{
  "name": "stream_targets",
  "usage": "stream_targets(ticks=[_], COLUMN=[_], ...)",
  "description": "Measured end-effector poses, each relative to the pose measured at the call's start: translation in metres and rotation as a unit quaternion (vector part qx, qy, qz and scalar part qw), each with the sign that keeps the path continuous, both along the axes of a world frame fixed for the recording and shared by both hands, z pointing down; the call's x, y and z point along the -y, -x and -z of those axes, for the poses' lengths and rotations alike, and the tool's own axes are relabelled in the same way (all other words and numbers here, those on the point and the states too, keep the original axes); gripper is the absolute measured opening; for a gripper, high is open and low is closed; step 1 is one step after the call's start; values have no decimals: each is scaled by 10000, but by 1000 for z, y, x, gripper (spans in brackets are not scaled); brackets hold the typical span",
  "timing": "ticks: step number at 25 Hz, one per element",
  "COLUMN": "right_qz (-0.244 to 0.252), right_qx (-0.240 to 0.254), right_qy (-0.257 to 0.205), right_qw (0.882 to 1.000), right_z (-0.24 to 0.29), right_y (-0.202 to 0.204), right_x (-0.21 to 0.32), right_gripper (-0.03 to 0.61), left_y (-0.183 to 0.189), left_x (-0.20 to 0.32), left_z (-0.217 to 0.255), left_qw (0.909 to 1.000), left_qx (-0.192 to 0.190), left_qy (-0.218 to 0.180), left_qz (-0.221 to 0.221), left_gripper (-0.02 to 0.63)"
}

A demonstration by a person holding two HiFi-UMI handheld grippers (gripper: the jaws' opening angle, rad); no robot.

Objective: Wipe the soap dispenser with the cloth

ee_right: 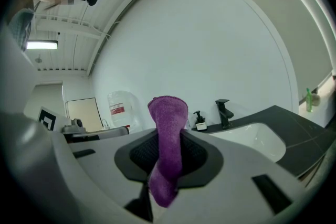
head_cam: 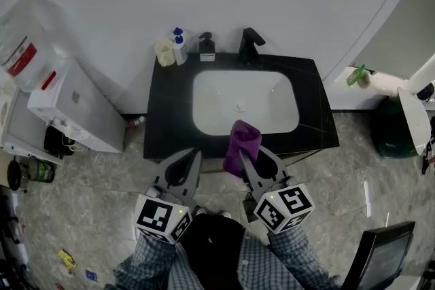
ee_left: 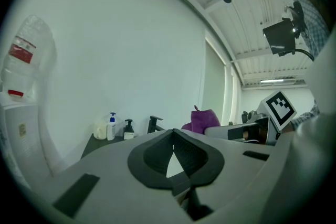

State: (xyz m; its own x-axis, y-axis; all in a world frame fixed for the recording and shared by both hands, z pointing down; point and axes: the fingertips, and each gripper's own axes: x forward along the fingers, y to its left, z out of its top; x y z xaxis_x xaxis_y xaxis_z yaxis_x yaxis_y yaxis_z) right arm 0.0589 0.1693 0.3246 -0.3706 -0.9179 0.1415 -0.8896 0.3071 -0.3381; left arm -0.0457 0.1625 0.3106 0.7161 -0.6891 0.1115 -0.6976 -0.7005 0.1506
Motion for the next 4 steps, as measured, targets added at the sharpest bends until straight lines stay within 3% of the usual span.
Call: stream_targets(ticks=[4], right_qz=[204], right_qx=[38], right_qy=[-30], right_qw=[9998], right_z=[-2], right_y=[15], right_x=[7], right_gripper=[87], left_y=[12], left_x=[1], left_z=[3], left_qw=[9998], left_qx=[25], left_qy=[-37], left_qz=[185], left_gripper=[11])
